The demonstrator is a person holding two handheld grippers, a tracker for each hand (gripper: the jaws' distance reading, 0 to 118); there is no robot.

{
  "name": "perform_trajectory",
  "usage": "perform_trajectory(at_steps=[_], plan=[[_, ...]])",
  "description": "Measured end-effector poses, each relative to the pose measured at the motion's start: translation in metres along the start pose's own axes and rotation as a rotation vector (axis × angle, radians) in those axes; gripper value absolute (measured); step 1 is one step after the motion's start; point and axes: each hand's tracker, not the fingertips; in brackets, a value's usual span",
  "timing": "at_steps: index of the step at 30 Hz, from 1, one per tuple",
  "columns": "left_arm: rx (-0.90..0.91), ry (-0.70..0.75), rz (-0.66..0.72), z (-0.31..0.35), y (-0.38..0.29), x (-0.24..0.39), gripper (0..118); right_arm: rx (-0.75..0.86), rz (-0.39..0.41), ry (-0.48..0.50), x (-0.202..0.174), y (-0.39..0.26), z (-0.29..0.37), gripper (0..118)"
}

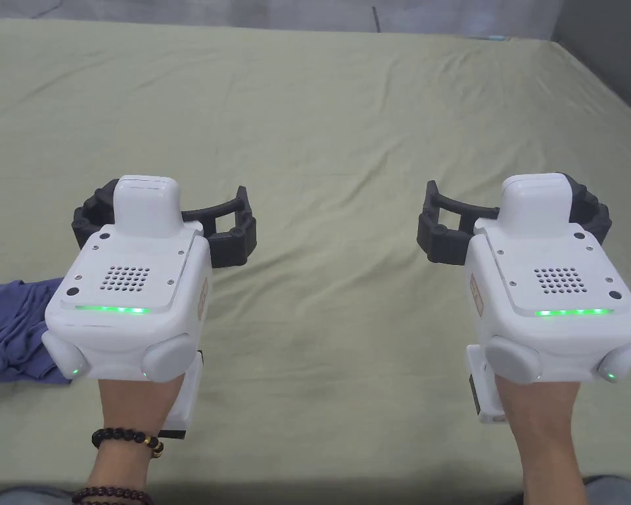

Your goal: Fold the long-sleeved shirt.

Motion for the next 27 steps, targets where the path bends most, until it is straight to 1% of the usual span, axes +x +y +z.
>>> perform_trajectory(at_steps=[17,22,24,25,26,27], plan=[[0.001,0.0,-0.002,0.0,-0.001,0.001,118,0.006,0.007,-0.004,-0.001,-0.002,0.001,118],[0.0,-0.001,-0.005,0.001,-0.001,0.001,118,-0.001,-0.015,0.02,0.002,-0.001,0.001,118],[-0.001,-0.003,-0.005,0.0,-0.001,0.0,118,-0.01,-0.02,0.059,0.004,0.001,0.0,118],[-0.005,-0.004,-0.005,0.0,0.0,0.0,118,-0.025,-0.035,0.116,0.005,0.003,-0.003,118],[-0.008,-0.003,-0.005,0.0,0.0,0.0,118,-0.037,-0.052,0.149,0.007,0.005,-0.005,118],[-0.008,-0.002,-0.007,0.0,0.0,-0.001,118,-0.042,-0.077,0.159,0.007,0.008,-0.006,118]])
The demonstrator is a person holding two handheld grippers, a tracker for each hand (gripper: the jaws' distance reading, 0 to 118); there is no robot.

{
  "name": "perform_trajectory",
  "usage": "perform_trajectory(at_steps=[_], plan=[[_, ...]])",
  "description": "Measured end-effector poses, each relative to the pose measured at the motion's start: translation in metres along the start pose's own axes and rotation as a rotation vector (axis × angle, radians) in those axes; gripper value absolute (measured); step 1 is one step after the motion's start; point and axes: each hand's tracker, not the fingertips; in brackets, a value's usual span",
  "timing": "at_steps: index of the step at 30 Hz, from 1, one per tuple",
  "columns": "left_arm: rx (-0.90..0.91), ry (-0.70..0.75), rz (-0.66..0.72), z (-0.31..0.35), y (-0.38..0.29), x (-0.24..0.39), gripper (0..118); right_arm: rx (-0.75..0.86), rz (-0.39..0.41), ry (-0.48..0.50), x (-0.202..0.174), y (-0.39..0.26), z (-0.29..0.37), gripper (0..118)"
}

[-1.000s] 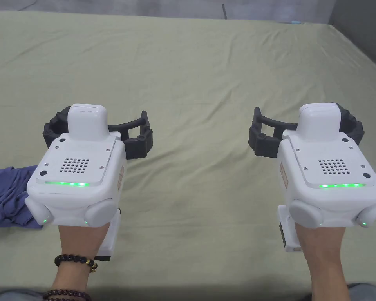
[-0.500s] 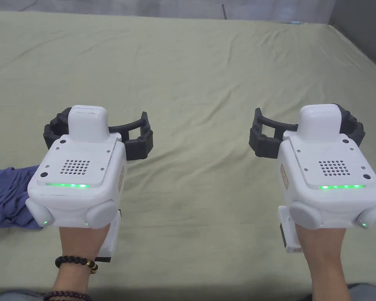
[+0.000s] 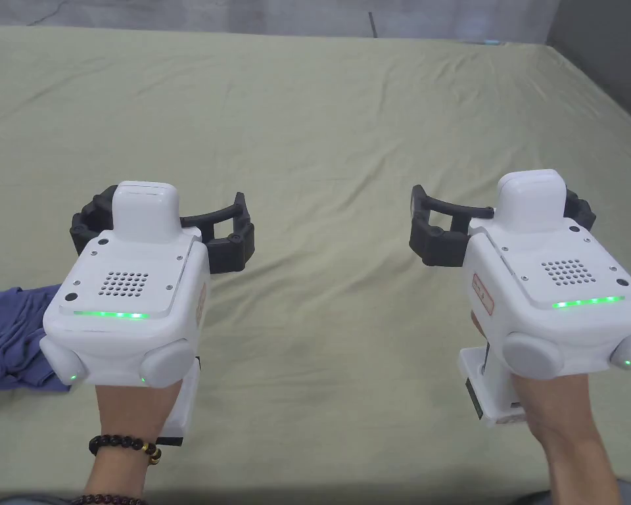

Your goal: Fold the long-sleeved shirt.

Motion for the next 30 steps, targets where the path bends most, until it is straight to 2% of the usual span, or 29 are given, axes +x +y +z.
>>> perform_trajectory(at_steps=[3,5,9,12,14,15,17,22,26,29,30], plan=[[0.003,0.0,-0.004,0.001,0.001,-0.001,118,-0.121,-0.026,-0.093,-0.005,0.01,-0.002,118],[0.002,0.0,-0.003,0.001,0.002,-0.002,118,-0.185,0.007,-0.072,-0.003,0.011,-0.001,118],[0.003,-0.003,0.005,0.0,0.002,-0.002,118,-0.147,0.005,-0.038,-0.004,0.009,-0.002,118],[-0.004,-0.003,-0.017,-0.001,0.003,0.0,118,-0.206,0.001,-0.188,-0.019,0.017,-0.002,118],[-0.007,-0.003,-0.024,-0.002,0.003,0.0,118,-0.263,0.073,-0.309,-0.033,0.023,-0.006,118],[-0.011,-0.003,-0.024,-0.002,0.003,0.0,118,-0.259,0.1,-0.328,-0.036,0.022,-0.007,118],[-0.016,-0.005,-0.018,-0.002,0.002,0.001,118,-0.17,0.085,-0.242,-0.035,0.016,-0.003,118],[-0.02,-0.009,-0.04,-0.001,0.0,0.002,118,-0.168,0.043,-0.308,-0.034,0.015,-0.004,118],[-0.02,-0.004,-0.031,-0.002,-0.001,0.0,118,-0.205,-0.099,-0.199,-0.021,0.023,0.001,118],[-0.026,-0.004,-0.011,-0.002,-0.001,0.0,118,-0.09,-0.112,-0.045,-0.013,0.02,0.009,118],[-0.026,-0.005,-0.01,-0.002,-0.002,0.0,118,-0.051,-0.058,-0.036,-0.014,0.02,0.014,118]])
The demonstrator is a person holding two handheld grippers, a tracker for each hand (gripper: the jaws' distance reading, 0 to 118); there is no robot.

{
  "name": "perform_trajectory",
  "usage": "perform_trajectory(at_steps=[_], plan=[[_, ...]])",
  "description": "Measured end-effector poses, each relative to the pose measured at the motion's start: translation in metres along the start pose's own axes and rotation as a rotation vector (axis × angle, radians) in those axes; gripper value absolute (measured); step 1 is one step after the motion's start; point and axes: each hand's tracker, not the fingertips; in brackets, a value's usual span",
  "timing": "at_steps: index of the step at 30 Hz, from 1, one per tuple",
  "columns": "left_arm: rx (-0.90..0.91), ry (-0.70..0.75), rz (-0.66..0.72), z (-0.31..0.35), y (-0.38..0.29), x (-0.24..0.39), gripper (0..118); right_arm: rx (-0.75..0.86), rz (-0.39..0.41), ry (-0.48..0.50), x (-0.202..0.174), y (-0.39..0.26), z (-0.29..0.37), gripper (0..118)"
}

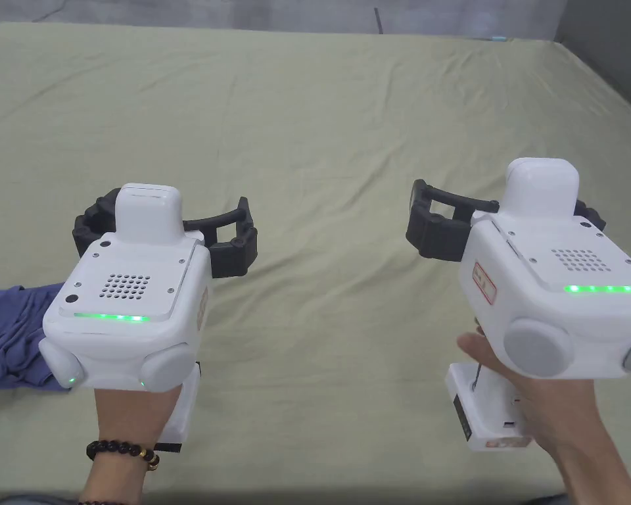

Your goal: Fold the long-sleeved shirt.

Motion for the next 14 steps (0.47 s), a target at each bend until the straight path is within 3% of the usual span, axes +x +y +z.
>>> perform_trajectory(at_steps=[4,6,7,9,14], plan=[[-0.002,-0.001,-0.008,0.002,-0.004,0.002,118,0.194,0.157,-0.233,-0.014,-0.006,0.006,118],[-0.007,-0.012,0.008,0.002,-0.005,0.002,118,0.202,0.178,-0.159,-0.007,-0.011,0.003,118],[-0.009,-0.013,0.013,0.002,-0.005,0.002,118,0.179,0.154,-0.094,-0.003,-0.012,0.0,118],[-0.006,-0.005,0.013,0.002,-0.007,0.002,118,0.031,0.145,-0.205,-0.003,-0.013,-0.008,118],[-0.004,-0.006,0.013,0.002,-0.007,0.002,118,0.023,0.059,-0.179,0.006,-0.021,-0.014,118]])
